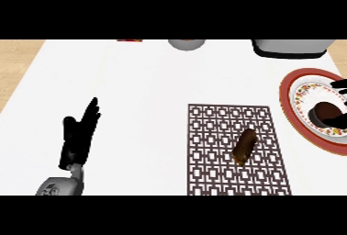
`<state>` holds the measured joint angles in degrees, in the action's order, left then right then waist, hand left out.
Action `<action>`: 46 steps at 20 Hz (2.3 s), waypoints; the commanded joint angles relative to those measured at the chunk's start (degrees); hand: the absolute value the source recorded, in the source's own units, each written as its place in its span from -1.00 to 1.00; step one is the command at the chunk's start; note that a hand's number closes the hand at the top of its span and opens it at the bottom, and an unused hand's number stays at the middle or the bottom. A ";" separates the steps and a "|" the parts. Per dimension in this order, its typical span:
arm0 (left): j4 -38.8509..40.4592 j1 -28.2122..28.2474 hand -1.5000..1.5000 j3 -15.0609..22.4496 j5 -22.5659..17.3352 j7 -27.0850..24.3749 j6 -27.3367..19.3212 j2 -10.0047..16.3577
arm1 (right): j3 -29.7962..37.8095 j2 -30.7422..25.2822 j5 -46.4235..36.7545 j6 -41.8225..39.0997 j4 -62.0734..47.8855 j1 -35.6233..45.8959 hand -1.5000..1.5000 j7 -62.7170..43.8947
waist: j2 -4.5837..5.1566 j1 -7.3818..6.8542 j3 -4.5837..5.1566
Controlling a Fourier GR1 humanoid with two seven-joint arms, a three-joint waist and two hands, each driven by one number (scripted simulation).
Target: Pick the cupcake from the placemat and place it in the plate
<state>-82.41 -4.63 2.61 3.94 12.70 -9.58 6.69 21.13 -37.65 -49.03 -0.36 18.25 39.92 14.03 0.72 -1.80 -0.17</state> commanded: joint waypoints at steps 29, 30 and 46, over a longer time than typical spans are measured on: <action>-1.89 3.60 0.00 0.55 1.20 -1.86 0.37 -1.70 | 19.11 -3.11 27.04 -17.34 -5.72 -4.22 -1.00 30.65 | -0.21 0.30 -0.01; -1.46 1.14 0.00 -0.58 0.68 0.58 1.13 -0.47 | 18.64 -3.78 26.67 -17.50 -6.40 -3.13 -1.00 29.15 | -0.11 0.16 -0.03; -2.13 3.56 0.00 -1.43 0.22 -0.63 2.43 -0.24 | 16.76 -3.38 26.17 -7.85 -7.88 -7.77 -1.00 29.98 | -0.10 0.11 -0.06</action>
<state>-83.97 -2.59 1.58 4.60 12.31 -7.97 5.93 38.53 -41.93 -22.73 -10.88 10.18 33.66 43.02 0.74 -1.83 -0.24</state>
